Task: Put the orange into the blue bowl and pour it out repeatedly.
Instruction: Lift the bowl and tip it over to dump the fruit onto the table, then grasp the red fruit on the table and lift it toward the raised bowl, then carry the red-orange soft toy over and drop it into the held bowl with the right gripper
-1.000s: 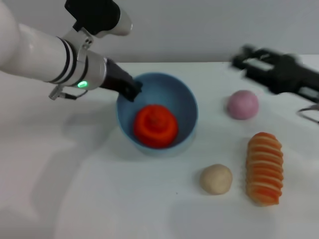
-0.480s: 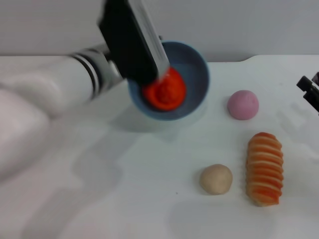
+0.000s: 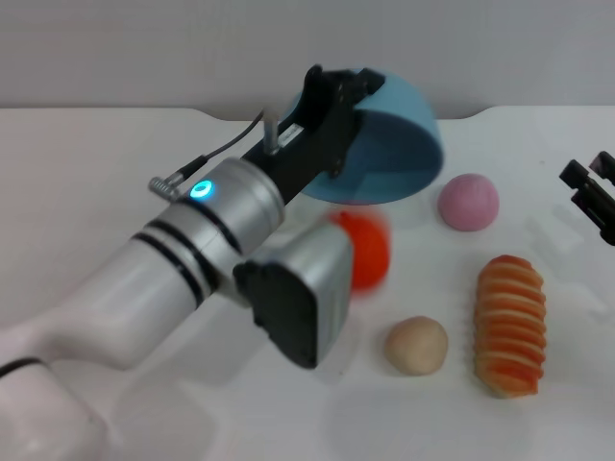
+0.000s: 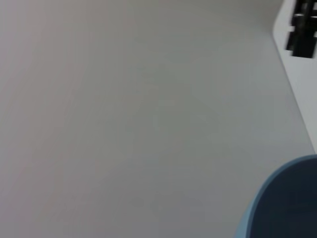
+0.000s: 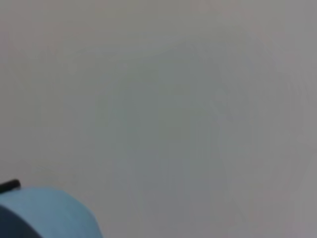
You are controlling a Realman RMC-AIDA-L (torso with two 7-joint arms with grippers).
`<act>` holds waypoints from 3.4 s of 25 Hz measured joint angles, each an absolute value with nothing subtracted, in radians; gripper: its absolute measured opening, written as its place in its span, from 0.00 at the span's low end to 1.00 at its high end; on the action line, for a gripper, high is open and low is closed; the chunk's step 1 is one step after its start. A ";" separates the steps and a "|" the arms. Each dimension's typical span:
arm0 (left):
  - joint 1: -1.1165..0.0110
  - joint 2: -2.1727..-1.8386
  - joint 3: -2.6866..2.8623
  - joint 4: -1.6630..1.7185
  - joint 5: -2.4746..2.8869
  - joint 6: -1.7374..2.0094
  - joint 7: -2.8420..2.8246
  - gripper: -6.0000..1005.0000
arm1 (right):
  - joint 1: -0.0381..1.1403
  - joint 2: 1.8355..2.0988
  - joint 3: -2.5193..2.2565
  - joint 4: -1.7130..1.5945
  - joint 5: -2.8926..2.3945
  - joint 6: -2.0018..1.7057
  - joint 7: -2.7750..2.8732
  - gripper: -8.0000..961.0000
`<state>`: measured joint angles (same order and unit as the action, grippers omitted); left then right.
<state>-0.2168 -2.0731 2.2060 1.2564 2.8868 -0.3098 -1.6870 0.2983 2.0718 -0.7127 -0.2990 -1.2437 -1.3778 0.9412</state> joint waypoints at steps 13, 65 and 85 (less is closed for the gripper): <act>-0.168 -2.074 2.139 1.396 2.347 -0.236 -1.597 0.01 | 0.337 2.066 -0.722 -0.304 -1.280 -1.377 1.076 0.47; -0.599 -2.062 1.524 1.187 2.441 0.777 -2.506 0.01 | 0.705 2.085 -0.949 -0.211 -1.894 -1.158 1.453 0.35; -0.638 -2.062 1.532 1.186 2.500 0.846 -2.518 0.01 | 0.544 2.072 -0.934 -0.560 -1.662 -1.563 1.353 0.05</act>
